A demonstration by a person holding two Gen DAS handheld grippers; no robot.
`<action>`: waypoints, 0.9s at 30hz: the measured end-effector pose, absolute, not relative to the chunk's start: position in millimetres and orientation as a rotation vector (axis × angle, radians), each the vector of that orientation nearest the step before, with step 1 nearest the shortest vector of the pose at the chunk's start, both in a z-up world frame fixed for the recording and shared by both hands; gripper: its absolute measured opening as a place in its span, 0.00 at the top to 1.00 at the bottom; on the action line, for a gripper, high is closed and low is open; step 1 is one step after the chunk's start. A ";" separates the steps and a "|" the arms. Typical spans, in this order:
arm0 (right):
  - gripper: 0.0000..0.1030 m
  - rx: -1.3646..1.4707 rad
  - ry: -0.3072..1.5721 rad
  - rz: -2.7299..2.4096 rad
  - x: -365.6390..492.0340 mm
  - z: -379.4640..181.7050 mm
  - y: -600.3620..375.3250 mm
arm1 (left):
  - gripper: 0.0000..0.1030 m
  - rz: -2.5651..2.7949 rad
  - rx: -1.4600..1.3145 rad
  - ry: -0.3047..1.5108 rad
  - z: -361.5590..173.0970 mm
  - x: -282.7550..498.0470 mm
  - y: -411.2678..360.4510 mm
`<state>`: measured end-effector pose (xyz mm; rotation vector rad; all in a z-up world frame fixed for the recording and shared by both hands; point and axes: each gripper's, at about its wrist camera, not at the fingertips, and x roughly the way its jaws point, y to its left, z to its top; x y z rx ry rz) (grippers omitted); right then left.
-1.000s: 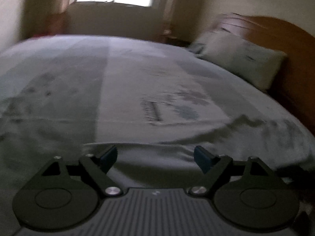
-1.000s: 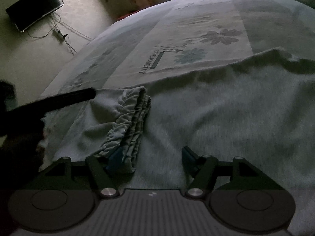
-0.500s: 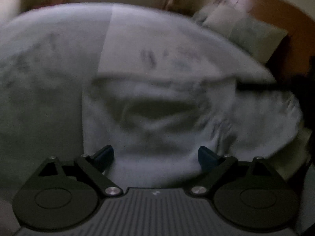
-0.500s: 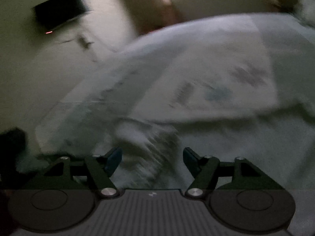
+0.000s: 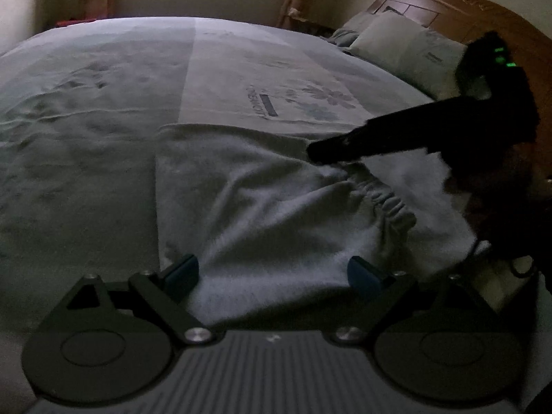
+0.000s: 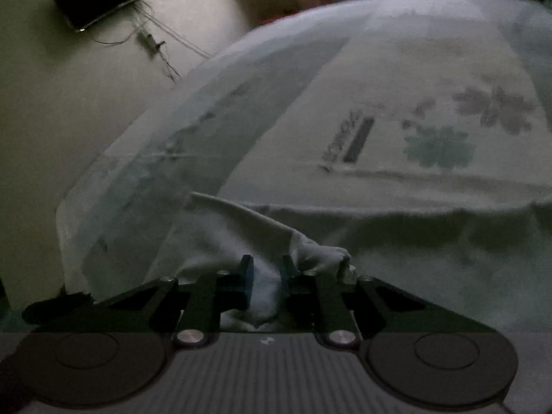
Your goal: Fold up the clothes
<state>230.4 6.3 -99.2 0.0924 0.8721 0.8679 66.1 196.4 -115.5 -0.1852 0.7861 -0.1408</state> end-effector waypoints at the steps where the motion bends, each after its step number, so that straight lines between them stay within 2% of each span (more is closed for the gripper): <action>1: 0.76 0.063 0.858 0.881 224.7 -95.4 8.0 | 0.09 -0.139 -0.184 0.786 -115.2 66.3 196.1; 4: 0.69 -0.046 0.831 0.936 209.1 -87.6 17.8 | 0.09 -0.134 -0.181 0.784 -115.0 65.8 195.0; 7: 0.70 -0.131 0.874 0.914 207.8 -96.5 23.4 | 0.09 -0.125 -0.186 0.784 -112.1 61.1 196.7; 11: 0.67 -0.168 0.821 0.918 189.8 -77.9 15.1 | 0.09 -0.106 -0.194 0.799 -101.4 50.0 203.4; 15: 0.51 -0.229 0.761 0.985 165.3 -69.1 14.5 | 0.09 -0.081 -0.195 0.772 -87.8 38.6 209.4; 19: 0.43 -0.289 0.813 0.918 158.6 -95.2 17.1 | 0.08 -0.086 -0.202 0.749 -79.8 37.8 204.3; 22: 0.23 -0.237 0.798 0.900 149.6 -87.9 8.7 | 0.08 -0.122 -0.194 0.750 -81.1 41.9 193.3; 27: 0.22 -0.275 0.784 0.831 138.2 -79.8 -10.6 | 0.08 -0.119 -0.213 0.798 -93.8 45.8 185.9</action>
